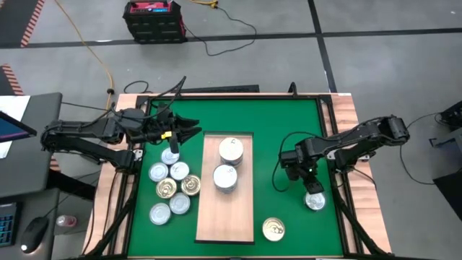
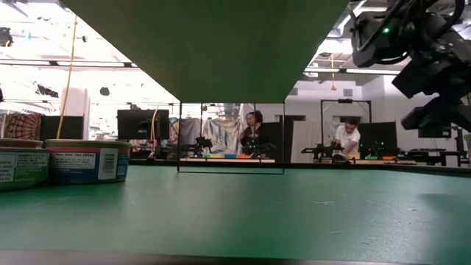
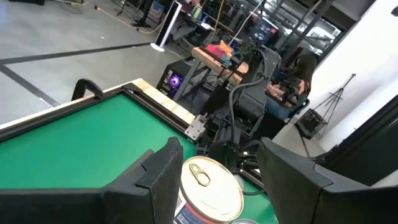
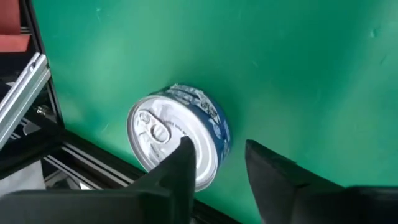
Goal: Stack canned seafood by type on shelf
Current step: Stack the red tuna can on top of the green tuna can on the shelf, then stack the yellow blue tuna can on top of the red tuna can on the shelf
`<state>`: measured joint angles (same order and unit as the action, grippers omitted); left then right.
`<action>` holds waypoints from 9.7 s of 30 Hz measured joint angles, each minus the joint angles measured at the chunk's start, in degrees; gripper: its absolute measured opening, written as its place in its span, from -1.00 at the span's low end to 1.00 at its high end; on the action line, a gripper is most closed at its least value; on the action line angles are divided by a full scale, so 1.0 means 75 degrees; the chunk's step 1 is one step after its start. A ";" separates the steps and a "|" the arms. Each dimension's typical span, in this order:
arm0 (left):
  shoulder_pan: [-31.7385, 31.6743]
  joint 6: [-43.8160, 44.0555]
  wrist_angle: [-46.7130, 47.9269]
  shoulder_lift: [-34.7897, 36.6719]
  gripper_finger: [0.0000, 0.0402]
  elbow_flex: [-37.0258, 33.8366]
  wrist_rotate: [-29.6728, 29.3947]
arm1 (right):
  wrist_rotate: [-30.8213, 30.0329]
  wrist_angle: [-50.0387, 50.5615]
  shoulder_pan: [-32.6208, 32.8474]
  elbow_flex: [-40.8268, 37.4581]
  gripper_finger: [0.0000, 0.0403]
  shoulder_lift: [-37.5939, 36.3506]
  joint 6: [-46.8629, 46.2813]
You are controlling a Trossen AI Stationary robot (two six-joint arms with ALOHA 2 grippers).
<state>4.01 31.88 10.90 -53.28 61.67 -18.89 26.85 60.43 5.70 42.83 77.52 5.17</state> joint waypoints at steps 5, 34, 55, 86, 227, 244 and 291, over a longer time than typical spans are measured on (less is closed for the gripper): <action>0.0000 0.0056 0.0007 0.0041 -0.01 0.0000 0.0174 | -0.0010 -0.0006 0.0030 0.0000 -0.39 0.0002 0.0021; 0.0002 -0.0159 0.0669 0.1535 -0.01 -0.0001 0.0285 | -0.0607 0.0106 0.1522 0.1296 -0.14 -0.0307 -0.1907; -0.1401 -0.1752 0.7958 0.0821 -0.01 -0.0108 0.2593 | -0.2539 -0.1389 0.1752 0.3160 -0.14 -0.0307 -0.5437; -0.5739 -0.5184 0.5235 -0.2060 -0.05 -0.2585 0.4658 | -0.4378 -0.0857 0.1068 0.6012 -0.14 -0.0307 -0.4479; 0.2738 -0.8246 0.1668 -0.0231 -0.28 0.0164 -0.0615 | -0.5396 -0.0757 -0.0437 0.6003 -0.14 -0.0549 -0.4874; 0.2757 -1.1741 0.1660 -0.2302 -0.29 0.1300 -0.0696 | -0.6202 -0.0876 -0.0295 0.6003 -0.14 -0.0549 -0.5453; 0.1942 -0.7800 0.1241 -0.1537 0.07 0.1309 0.1485 | -0.6199 -0.0978 0.0125 0.6003 -0.14 -0.0549 -0.5493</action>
<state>18.58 -26.62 20.20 -64.80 71.48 -7.75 -19.64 53.09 6.64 87.85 73.41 -36.03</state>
